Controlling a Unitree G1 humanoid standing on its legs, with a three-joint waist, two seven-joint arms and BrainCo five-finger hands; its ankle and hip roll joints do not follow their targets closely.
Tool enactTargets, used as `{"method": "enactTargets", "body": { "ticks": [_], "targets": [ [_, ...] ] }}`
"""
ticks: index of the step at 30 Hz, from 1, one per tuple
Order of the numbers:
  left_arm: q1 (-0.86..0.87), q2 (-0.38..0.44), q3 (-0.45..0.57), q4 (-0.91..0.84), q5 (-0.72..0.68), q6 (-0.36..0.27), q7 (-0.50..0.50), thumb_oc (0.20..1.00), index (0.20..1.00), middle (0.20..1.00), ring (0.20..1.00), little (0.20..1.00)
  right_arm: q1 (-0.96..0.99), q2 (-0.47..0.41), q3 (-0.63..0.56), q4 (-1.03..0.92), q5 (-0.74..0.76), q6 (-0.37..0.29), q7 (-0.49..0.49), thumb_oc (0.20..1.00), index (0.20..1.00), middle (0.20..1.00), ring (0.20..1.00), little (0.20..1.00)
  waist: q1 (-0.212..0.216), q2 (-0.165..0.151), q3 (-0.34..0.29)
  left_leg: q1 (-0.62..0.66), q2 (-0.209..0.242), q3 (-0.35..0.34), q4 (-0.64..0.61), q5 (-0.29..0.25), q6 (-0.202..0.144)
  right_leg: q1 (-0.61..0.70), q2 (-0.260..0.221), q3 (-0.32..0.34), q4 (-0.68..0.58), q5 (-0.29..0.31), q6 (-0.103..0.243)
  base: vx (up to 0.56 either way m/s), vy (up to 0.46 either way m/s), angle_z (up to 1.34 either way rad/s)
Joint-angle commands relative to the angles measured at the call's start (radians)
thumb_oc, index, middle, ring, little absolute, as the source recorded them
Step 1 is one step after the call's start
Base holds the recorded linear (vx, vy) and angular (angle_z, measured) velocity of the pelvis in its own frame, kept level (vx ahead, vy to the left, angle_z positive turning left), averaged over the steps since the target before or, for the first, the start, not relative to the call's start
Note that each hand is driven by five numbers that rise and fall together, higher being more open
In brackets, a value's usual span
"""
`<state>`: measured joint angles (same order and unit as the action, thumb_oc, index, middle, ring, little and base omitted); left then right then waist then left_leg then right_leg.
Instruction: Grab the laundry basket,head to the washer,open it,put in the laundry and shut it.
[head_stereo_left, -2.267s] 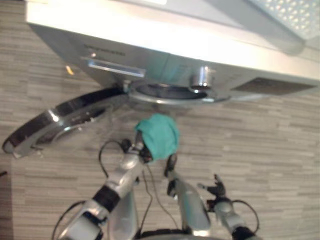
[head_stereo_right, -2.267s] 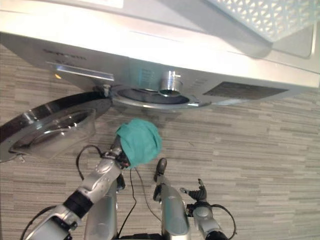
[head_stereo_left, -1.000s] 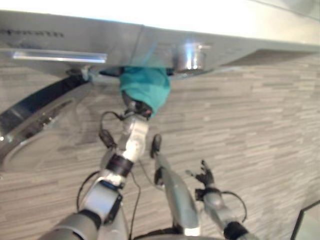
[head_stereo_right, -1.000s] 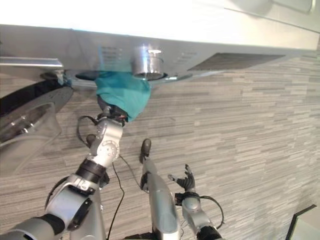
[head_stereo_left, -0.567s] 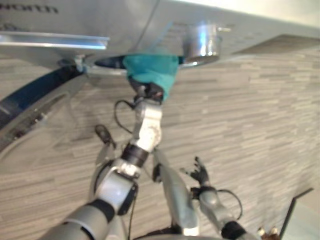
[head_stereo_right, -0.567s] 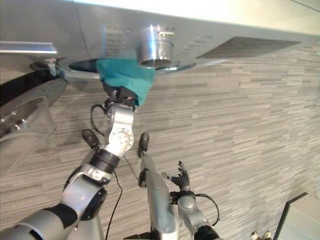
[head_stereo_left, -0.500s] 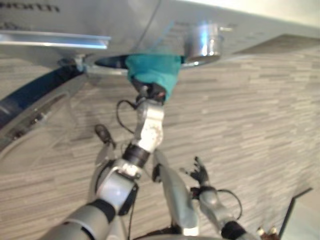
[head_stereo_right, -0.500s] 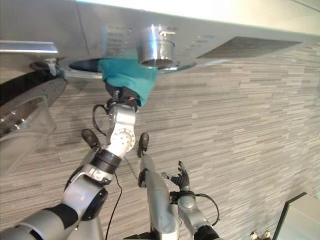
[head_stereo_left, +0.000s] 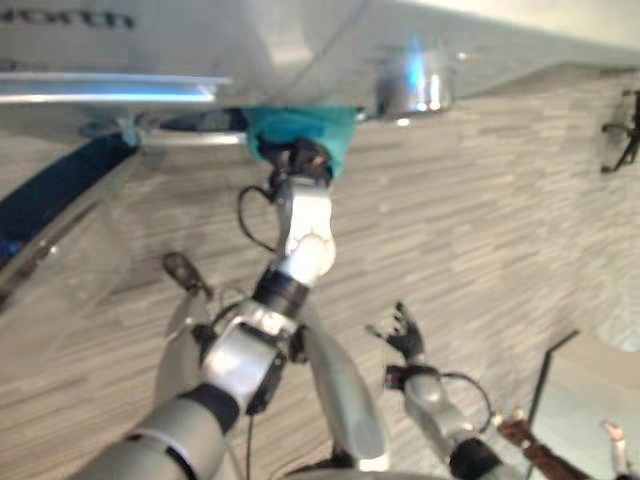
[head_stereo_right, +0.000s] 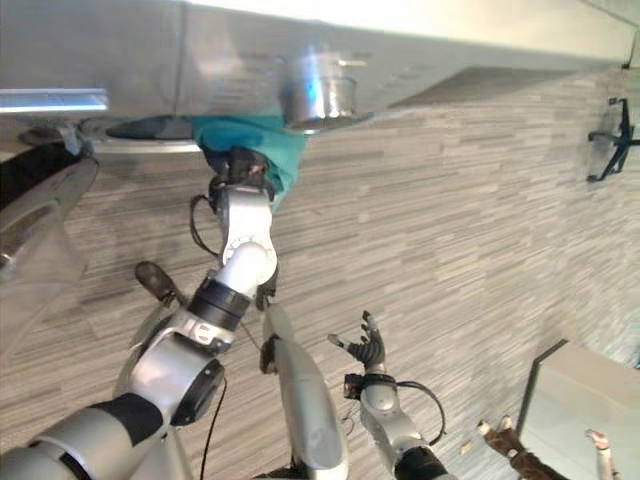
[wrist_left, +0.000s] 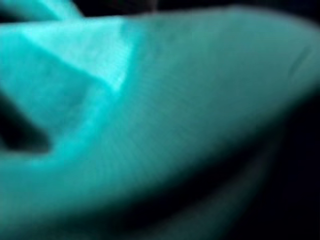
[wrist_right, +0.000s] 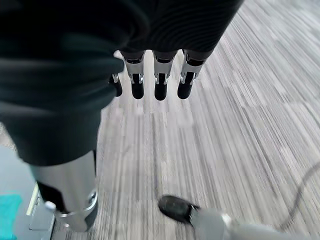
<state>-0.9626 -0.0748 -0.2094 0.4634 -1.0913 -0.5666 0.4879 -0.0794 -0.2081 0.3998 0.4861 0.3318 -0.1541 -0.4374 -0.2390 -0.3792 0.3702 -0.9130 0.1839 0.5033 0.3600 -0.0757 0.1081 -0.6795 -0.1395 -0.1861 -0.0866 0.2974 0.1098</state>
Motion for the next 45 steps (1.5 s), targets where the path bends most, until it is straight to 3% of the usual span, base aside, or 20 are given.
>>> {"method": "enactTargets", "body": {
  "ticks": [1,8,20,28,32,33,37,38,39,45],
  "targets": [
    [-0.102,-0.062,-0.093,-0.002,0.041,0.004,-0.022,0.200,0.200,0.200,0.200,0.200,-0.092,-0.096,-0.083,-0.063,0.056,-0.032,-0.043,1.000,1.000,1.000,1.000,1.000,0.004,0.008,0.083,0.132,-0.031,-0.051,-0.309,0.080,-0.099,0.203,0.007,-0.004,-0.001,-0.155,0.072,0.00,0.000,0.00],
    [-0.091,-0.085,-0.143,-0.002,0.027,0.019,-0.034,0.200,0.200,0.200,0.200,0.200,-0.117,-0.093,-0.052,-0.153,0.143,-0.079,-0.041,1.000,1.000,1.000,1.000,1.000,0.014,-0.006,0.123,0.075,-0.035,-0.082,-0.282,0.074,-0.099,0.135,0.023,0.013,-0.001,-0.159,0.068,0.01,-0.039,0.05],
    [-0.257,-0.059,-0.069,0.125,0.099,0.011,0.057,0.200,0.200,0.200,0.200,0.200,-0.038,-0.163,-0.077,-0.192,0.133,-0.090,-0.024,1.000,1.000,1.000,1.000,1.000,-0.035,0.003,0.100,0.100,-0.047,-0.087,-0.307,0.092,-0.106,0.107,0.046,0.032,-0.001,-0.162,0.059,0.00,-0.022,-0.02],
    [-0.393,0.028,-0.021,0.182,0.143,0.017,0.110,0.200,0.200,0.200,0.200,0.200,-0.028,-0.206,-0.125,-0.221,0.158,-0.096,-0.018,1.000,1.000,1.000,1.000,1.000,-0.071,0.002,0.083,0.117,-0.036,-0.073,-0.313,0.101,-0.111,0.099,0.050,0.048,0.000,-0.151,0.057,0.00,-0.011,-0.03],
    [-0.540,0.152,-0.048,0.286,0.253,0.079,0.154,0.200,0.200,0.200,0.200,0.200,0.017,-0.283,-0.189,-0.280,0.150,-0.121,0.006,1.000,1.000,1.000,1.000,1.000,-0.104,0.002,0.081,0.127,-0.029,-0.071,-0.320,0.098,-0.116,0.086,0.052,0.064,0.001,-0.145,0.060,0.01,0.000,-0.07],
    [-0.545,0.153,-0.047,0.289,0.253,0.079,0.153,0.200,0.200,0.200,0.200,0.200,0.016,-0.284,-0.190,-0.281,0.149,-0.120,0.006,1.000,1.000,1.000,1.000,1.000,-0.105,0.002,0.082,0.125,-0.029,-0.070,-0.319,0.103,-0.116,0.084,0.051,0.064,0.001,-0.144,0.059,0.00,0.000,0.00],
    [-0.690,0.282,-0.074,0.376,0.222,0.109,0.122,0.200,0.200,0.200,0.200,0.200,0.051,-0.315,-0.293,-0.253,0.142,-0.109,-0.009,1.000,1.000,1.000,1.000,1.000,-0.129,0.015,0.070,0.117,-0.031,-0.076,-0.323,0.104,-0.119,0.077,0.050,0.071,0.000,-0.139,0.068,0.02,0.013,-0.09],
    [-0.701,0.289,-0.072,0.372,0.202,0.100,0.105,0.736,0.736,0.736,0.736,0.736,0.056,-0.321,-0.314,-0.243,0.142,-0.106,-0.016,1.000,1.000,1.000,1.000,1.000,-0.128,0.021,0.069,0.112,-0.032,-0.078,-0.326,0.106,-0.119,0.074,0.048,0.070,0.000,-0.139,0.070,0.00,0.000,0.00],
    [-0.692,0.287,-0.071,0.351,0.190,0.096,0.089,1.000,1.000,1.000,1.000,1.000,0.067,-0.325,-0.331,-0.242,0.141,-0.104,-0.020,1.000,1.000,1.000,1.000,1.000,-0.126,0.025,0.068,0.109,-0.034,-0.079,-0.328,0.107,-0.118,0.073,0.047,0.068,0.000,-0.140,0.070,0.00,0.000,0.00],
    [-0.628,0.182,-0.101,0.256,0.095,0.089,-0.014,1.000,1.000,1.000,1.000,1.000,0.077,-0.343,-0.378,-0.251,0.182,-0.110,-0.008,1.000,1.000,1.000,1.000,1.000,-0.113,0.046,0.069,0.088,-0.052,-0.097,-0.330,0.110,-0.111,0.064,0.040,0.055,0.001,-0.141,0.066,0.00,0.000,0.00]
  ]
}}
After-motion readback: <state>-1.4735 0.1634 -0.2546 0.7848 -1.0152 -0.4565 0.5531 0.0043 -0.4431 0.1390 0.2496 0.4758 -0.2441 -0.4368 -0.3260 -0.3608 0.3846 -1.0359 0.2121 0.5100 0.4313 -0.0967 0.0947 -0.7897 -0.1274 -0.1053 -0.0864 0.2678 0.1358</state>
